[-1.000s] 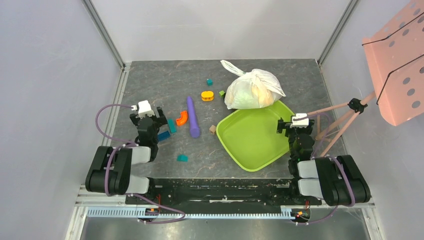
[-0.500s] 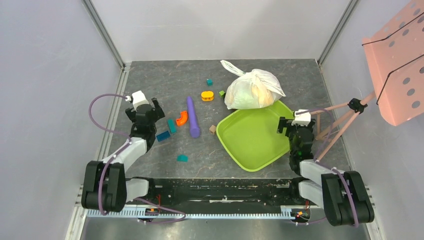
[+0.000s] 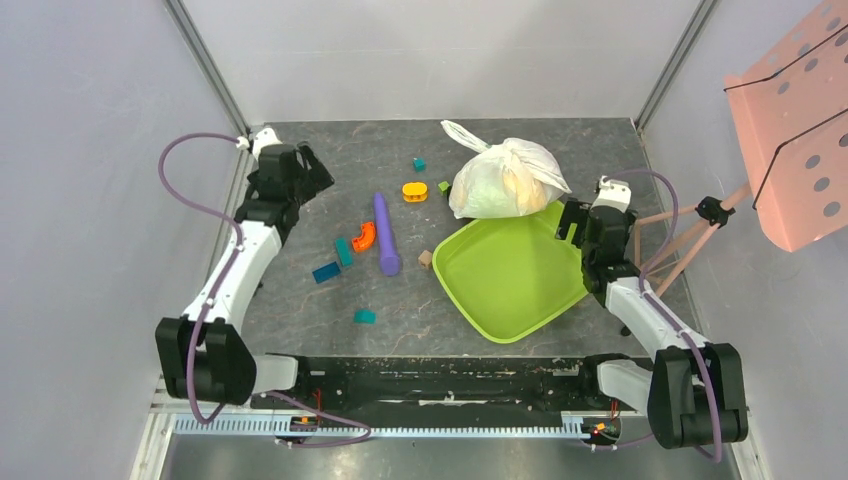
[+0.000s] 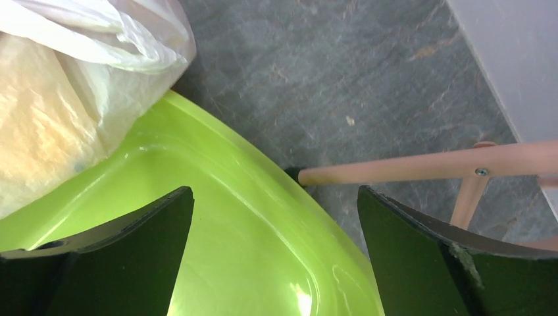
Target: Take the fake fruits out of the plastic bag
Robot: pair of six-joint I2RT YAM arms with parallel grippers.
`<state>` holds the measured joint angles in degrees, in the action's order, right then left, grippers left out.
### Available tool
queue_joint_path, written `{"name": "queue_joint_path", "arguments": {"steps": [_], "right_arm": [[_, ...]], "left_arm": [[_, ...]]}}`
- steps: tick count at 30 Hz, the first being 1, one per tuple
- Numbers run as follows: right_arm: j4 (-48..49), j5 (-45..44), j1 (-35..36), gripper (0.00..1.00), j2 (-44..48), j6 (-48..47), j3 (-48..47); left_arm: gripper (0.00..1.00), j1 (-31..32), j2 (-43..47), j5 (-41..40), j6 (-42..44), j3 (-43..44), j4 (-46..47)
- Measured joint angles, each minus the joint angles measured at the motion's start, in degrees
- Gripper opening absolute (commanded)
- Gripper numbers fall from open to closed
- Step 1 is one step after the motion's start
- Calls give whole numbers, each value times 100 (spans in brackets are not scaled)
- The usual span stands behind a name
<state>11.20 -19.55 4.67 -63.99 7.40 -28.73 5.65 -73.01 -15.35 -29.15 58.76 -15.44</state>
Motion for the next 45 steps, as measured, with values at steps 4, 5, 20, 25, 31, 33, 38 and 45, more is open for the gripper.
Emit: {"name": "queue_joint_path", "arguments": {"steps": [4, 5, 20, 25, 31, 33, 38, 45], "right_arm": [[-601, -2, 0, 98, -197, 168, -396], [-715, -2, 0, 98, -229, 232, -483], [-1329, 706, 0, 98, -103, 446, -564], [-1353, 1084, 0, 98, 483, 527, -498], [-1482, 1495, 0, 98, 999, 595, -433], [-1561, 1639, 0, 98, 1123, 610, -389], [-1685, 1950, 0, 98, 1423, 605, -219], [-1845, 2096, 0, 98, 1471, 560, -170]], "left_arm": [[100, -28, -409, -61, -387, 807, -761], [100, -46, -417, -48, -487, 837, -874], [100, 527, -1587, 2205, -846, 2144, -846], [100, 1705, -2524, 2166, -601, 3421, -846], [100, 2258, -4380, 2389, -273, 5875, -1080], [100, 2262, -5121, 2483, -149, 6830, -1204], [100, 2334, -6172, 2608, 83, 7713, -1279], [100, 2697, -6690, 2597, 529, 7796, -1263]]}}
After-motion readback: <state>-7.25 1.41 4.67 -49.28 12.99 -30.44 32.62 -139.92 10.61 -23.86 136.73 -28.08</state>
